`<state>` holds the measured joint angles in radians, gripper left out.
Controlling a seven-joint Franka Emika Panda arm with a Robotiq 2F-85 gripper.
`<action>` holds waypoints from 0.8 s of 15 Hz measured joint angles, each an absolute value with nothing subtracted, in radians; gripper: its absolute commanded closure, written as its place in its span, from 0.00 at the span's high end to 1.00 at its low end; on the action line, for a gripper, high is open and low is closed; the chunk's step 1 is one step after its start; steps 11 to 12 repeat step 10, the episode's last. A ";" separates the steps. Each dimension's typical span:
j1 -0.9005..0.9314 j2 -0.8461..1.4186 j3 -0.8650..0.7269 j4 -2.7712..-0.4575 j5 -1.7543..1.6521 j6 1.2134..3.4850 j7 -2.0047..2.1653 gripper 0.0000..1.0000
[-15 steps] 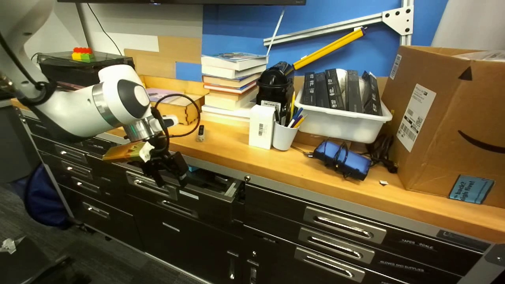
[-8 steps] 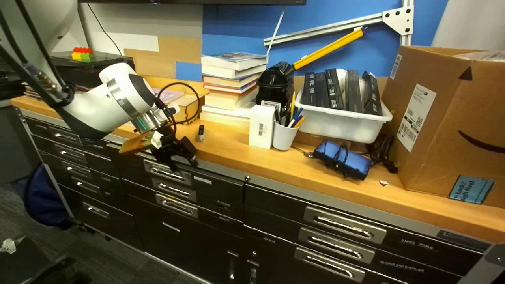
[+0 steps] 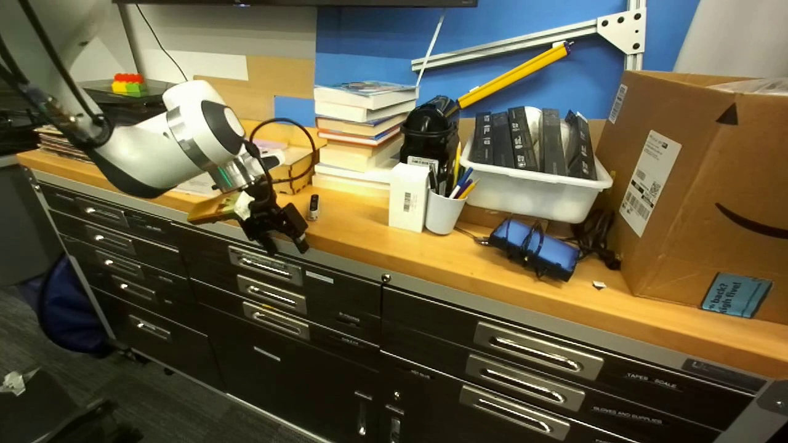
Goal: Put the blue block inside the open drawer then close the drawer
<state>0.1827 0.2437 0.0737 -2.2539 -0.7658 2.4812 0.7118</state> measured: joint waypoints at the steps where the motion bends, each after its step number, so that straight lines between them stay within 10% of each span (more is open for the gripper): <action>1: 0.170 0.207 0.084 -2.260 -0.685 2.471 0.648 1.00; 12: 0.152 -0.136 0.129 -2.202 -0.056 2.097 0.114 1.00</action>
